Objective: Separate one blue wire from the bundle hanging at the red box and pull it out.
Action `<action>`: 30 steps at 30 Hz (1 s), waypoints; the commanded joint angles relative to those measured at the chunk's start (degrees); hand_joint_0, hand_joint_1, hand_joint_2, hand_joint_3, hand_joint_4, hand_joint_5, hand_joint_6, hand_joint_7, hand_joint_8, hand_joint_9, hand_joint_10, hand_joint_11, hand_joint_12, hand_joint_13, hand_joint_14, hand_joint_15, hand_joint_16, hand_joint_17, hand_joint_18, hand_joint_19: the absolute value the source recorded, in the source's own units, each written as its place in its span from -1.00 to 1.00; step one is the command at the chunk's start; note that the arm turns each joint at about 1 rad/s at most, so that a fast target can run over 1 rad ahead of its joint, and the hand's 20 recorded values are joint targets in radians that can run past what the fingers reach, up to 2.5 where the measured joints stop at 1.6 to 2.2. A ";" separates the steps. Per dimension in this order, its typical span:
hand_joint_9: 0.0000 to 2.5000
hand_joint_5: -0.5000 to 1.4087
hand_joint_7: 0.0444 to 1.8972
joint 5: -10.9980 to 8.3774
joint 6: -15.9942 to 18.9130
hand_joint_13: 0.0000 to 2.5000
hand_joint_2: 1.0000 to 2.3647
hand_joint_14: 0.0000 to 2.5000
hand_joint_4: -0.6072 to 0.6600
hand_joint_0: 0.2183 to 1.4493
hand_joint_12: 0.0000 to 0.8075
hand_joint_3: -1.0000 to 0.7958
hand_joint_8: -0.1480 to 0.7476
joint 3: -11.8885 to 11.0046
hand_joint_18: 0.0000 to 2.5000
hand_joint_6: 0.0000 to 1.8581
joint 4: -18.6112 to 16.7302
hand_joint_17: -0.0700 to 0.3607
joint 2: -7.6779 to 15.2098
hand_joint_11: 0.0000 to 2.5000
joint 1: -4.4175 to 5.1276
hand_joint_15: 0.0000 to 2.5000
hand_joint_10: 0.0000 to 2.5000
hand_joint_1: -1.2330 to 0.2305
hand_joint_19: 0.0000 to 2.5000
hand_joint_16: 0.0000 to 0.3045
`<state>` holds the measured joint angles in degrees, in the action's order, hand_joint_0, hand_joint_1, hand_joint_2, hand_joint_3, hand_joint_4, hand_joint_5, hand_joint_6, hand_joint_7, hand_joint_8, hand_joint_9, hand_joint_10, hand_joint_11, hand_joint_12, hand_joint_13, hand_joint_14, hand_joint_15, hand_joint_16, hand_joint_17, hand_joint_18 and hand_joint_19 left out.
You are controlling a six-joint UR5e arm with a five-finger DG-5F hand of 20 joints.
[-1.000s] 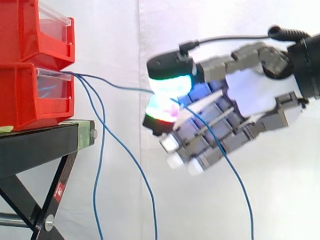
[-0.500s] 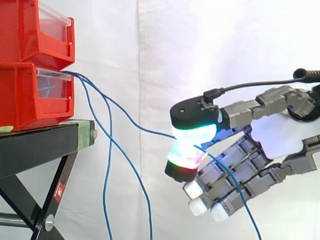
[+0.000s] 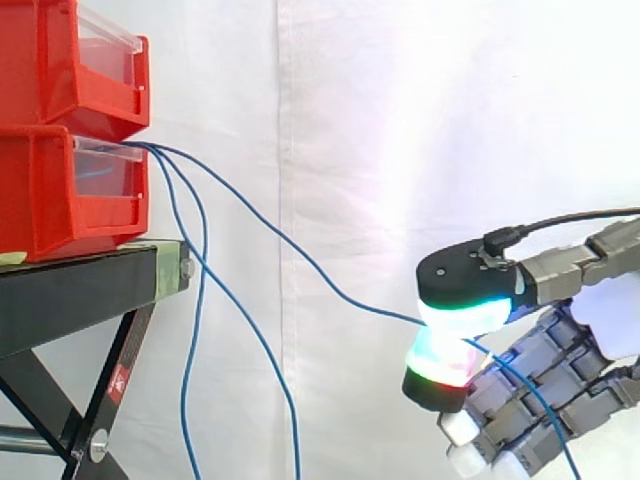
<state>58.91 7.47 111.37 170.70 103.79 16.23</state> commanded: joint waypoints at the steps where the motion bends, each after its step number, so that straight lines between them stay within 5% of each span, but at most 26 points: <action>1: -0.52 -0.64 0.33 -0.90 0.44 -0.75 -0.94 -0.98 -0.44 -0.38 -0.22 0.14 -0.10 1.13 -0.79 -0.10 -0.28 -0.21 -0.87 -0.20 0.12 -0.39 -0.98 -0.41 -0.56 -0.71; 7: -0.52 -0.64 0.33 -0.99 1.40 -0.75 -0.94 -0.98 -0.45 -0.38 -0.22 0.14 -0.10 1.22 -0.78 -0.10 -0.90 -0.21 -0.87 -0.20 0.12 -0.39 -0.98 -0.41 -0.56 -0.71; 17: -0.52 -0.64 0.33 -0.90 -0.71 -0.75 -0.94 -0.98 -0.45 -0.38 -0.21 0.14 -0.10 1.13 -0.78 -0.10 -12.15 -0.21 -0.87 -0.20 0.12 -0.40 -0.98 -0.41 -0.56 -0.71; 30: -0.52 -0.64 0.32 -0.90 -1.23 -0.74 -0.94 -0.98 -0.46 -0.38 -0.21 0.15 -0.10 1.13 -0.78 -0.10 -13.73 -0.21 -0.87 -0.20 0.12 -0.40 -0.98 -0.41 -0.57 -0.71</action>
<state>58.02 6.26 112.51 157.07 102.92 16.35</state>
